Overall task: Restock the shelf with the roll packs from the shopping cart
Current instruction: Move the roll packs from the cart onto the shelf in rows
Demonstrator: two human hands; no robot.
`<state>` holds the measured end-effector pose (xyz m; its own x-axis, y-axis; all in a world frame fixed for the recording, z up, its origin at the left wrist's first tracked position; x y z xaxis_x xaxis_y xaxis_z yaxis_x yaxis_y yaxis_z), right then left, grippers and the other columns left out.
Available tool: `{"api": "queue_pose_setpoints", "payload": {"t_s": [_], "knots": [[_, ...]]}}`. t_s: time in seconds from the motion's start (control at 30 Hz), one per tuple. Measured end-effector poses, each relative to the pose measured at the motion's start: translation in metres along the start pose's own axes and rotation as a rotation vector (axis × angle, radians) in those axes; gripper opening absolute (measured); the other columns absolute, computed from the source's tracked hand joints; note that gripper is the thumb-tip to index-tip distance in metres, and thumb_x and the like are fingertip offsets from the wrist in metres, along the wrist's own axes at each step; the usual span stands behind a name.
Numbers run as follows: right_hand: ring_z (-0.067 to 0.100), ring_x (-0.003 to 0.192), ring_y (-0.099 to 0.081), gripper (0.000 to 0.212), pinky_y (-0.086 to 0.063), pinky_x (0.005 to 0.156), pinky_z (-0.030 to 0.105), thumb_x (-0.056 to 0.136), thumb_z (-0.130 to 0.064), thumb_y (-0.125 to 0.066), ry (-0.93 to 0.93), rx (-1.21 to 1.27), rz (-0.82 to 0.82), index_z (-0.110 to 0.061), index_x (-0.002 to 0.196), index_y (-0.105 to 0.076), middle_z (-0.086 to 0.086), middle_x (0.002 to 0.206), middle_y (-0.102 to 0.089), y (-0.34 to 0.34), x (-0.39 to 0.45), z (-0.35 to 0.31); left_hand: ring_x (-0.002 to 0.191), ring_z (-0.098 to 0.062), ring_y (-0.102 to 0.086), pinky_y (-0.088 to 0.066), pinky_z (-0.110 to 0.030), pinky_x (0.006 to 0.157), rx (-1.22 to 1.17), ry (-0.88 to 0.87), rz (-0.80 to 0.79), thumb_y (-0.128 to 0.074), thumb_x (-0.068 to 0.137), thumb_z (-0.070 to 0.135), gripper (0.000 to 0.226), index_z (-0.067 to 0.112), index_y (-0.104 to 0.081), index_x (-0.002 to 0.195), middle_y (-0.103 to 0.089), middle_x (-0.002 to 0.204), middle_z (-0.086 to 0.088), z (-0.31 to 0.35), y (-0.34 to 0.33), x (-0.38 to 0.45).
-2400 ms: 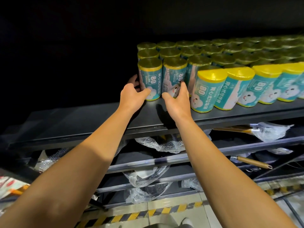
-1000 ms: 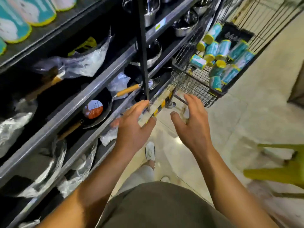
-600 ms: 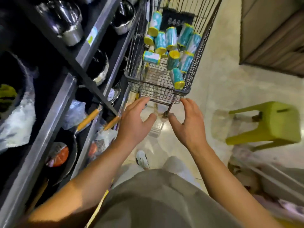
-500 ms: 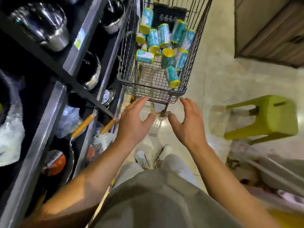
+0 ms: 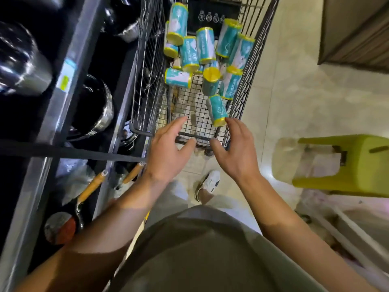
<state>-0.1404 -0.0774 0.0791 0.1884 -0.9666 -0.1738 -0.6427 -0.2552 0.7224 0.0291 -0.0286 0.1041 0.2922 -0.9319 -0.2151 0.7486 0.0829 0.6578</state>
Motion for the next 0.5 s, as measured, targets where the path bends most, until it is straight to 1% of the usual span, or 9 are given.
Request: {"api": "queue_pose_setpoints", "payload": {"t_s": [0.07,0.1,0.13,0.2,0.23,0.3,0.37,0.4,0.5], "knots": [[0.032,0.133,-0.047,0.069,-0.031,0.114,0.036,0.084,-0.038,-0.058,0.007,-0.011,-0.021,-0.003,0.142,-0.050,0.016,0.142,-0.054,0.002,0.024,-0.003,0.138,-0.013,-0.045,-0.035,-0.036,0.116,0.019,0.011,0.023,-0.063,0.090,0.033,0.058,0.020,-0.049,0.145,-0.052,0.147,0.004,0.005,0.003,0.018],[0.033,0.132,-0.048,0.069,-0.032,0.114,0.037,0.083,-0.038,-0.058,0.016,-0.012,-0.032,-0.003,0.142,-0.051,0.017,0.142,-0.054,0.003,0.036,-0.005,0.138,-0.013,-0.044,-0.032,-0.031,0.117,0.029,0.023,0.029,-0.065,0.092,0.030,0.057,0.020,-0.049,0.146,-0.051,0.148,0.005,0.006,0.004,0.026],[0.034,0.132,-0.048,0.068,-0.033,0.114,0.038,0.083,-0.037,-0.058,0.025,-0.010,-0.046,-0.002,0.141,-0.051,0.017,0.141,-0.055,0.003,0.047,-0.007,0.138,-0.011,-0.044,-0.026,-0.020,0.116,0.034,0.037,0.036,-0.065,0.093,0.027,0.056,0.020,-0.048,0.146,-0.051,0.148,0.005,0.007,0.006,0.034],[0.034,0.131,-0.049,0.068,-0.034,0.113,0.039,0.083,-0.037,-0.058,0.043,-0.010,-0.072,-0.002,0.141,-0.051,0.017,0.140,-0.056,0.001,0.069,-0.010,0.135,-0.007,-0.043,-0.011,0.002,0.104,0.036,0.053,0.054,-0.065,0.094,0.025,0.054,0.021,-0.048,0.146,-0.051,0.148,0.005,0.006,0.009,0.051],[0.034,0.131,-0.049,0.068,-0.034,0.113,0.039,0.083,-0.037,-0.058,0.049,-0.014,-0.080,-0.002,0.141,-0.051,0.018,0.140,-0.056,-0.001,0.079,-0.010,0.133,-0.005,-0.042,-0.007,0.007,0.099,0.038,0.053,0.061,-0.066,0.094,0.025,0.054,0.021,-0.048,0.146,-0.051,0.147,0.005,0.006,0.009,0.059],[0.034,0.130,-0.049,0.068,-0.034,0.112,0.039,0.083,-0.037,-0.058,0.044,-0.021,-0.085,-0.002,0.141,-0.051,0.018,0.140,-0.056,-0.005,0.098,-0.011,0.131,-0.005,-0.042,-0.014,-0.001,0.106,0.034,0.054,0.060,-0.067,0.093,0.026,0.055,0.020,-0.048,0.145,-0.052,0.147,0.004,0.003,0.008,0.081],[0.035,0.130,-0.049,0.068,-0.035,0.112,0.040,0.083,-0.038,-0.057,0.005,-0.021,-0.091,-0.002,0.141,-0.051,0.018,0.140,-0.055,-0.010,0.116,-0.009,0.133,-0.013,-0.047,-0.033,-0.025,0.114,0.019,0.051,0.025,-0.068,0.092,0.026,0.056,0.020,-0.049,0.145,-0.053,0.146,0.001,0.001,0.004,0.109],[0.034,0.131,-0.048,0.070,-0.034,0.113,0.041,0.084,-0.041,-0.055,-0.025,-0.021,-0.095,-0.002,0.142,-0.051,0.017,0.141,-0.054,-0.014,0.126,-0.007,0.133,-0.015,-0.049,-0.037,-0.032,0.113,0.021,0.047,-0.007,-0.068,0.092,0.026,0.057,0.019,-0.049,0.145,-0.053,0.146,0.000,0.000,0.001,0.124],[0.034,0.132,-0.046,0.077,-0.035,0.115,0.044,0.084,-0.053,-0.044,-0.110,-0.007,-0.089,-0.004,0.142,-0.050,0.016,0.142,-0.053,-0.027,0.155,0.001,0.132,-0.016,-0.050,-0.035,-0.023,0.109,0.045,0.049,-0.101,-0.069,0.091,0.025,0.056,0.018,-0.050,0.144,-0.054,0.145,-0.001,-0.006,-0.008,0.170]]}}
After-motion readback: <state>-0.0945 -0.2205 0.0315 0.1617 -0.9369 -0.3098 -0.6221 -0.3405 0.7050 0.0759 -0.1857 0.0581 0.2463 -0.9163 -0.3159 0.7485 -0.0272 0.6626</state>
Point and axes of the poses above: each hand's wrist, its own x-axis towards the middle knuckle, its own y-axis out of the back of the hand, z = x × y, the point moved 3 cm from there along x, towards the middle knuckle
